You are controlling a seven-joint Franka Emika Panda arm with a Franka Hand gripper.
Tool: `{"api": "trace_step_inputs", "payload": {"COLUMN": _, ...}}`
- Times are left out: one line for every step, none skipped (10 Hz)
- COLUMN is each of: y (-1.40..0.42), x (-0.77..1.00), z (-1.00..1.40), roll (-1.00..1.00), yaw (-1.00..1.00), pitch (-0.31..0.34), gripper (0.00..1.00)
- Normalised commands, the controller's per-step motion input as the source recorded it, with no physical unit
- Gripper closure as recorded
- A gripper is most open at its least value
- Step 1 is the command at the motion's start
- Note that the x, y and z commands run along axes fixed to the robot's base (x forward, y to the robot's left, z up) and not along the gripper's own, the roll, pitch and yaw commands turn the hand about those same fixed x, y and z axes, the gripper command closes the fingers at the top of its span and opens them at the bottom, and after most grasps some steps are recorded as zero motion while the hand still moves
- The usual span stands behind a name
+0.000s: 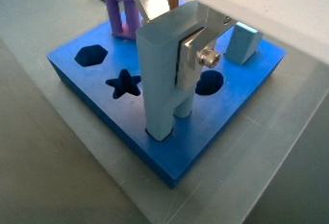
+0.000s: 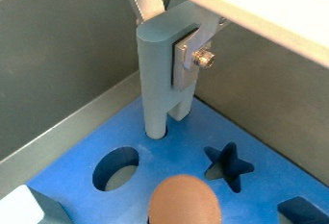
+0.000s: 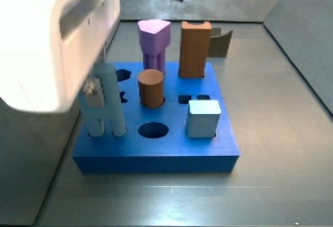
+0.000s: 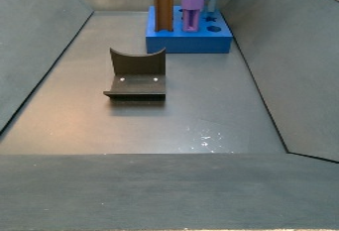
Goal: Pick up the square-circle object. Move up. Move to above the board. Insert the square-circle object.
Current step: Insert the square-circle object.
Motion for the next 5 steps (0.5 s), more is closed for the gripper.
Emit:
{"api": "trace_step_inputs", "payload": {"y": -0.11, "x": 0.04, "z": -0.61, "roll": 0.09, "yaw": 0.00, "pitch": 0.000, "gripper": 1.00}}
{"api": "trace_step_inputs", "payload": {"y": -0.05, "x": 0.00, "z": -0.22, "roll": 0.00, "yaw": 0.00, "pitch": -0.089, "gripper": 1.00}}
{"api": "trace_step_inputs", "payload": {"y": 0.00, "x": 0.00, "z": -0.11, "roll": 0.00, "yaw": 0.01, "pitch": -0.103, "gripper": 1.00}}
{"api": "trace_step_inputs", "payload": {"y": 0.00, "x": 0.00, "z": -0.03, "roll": 0.00, "yaw": 0.00, "pitch": -0.039, "gripper": 1.00}}
{"api": "trace_step_inputs", "payload": {"y": 0.00, "x": 0.00, "z": 0.00, "roll": 0.00, "yaw": 0.00, "pitch": 0.000, "gripper": 1.00}}
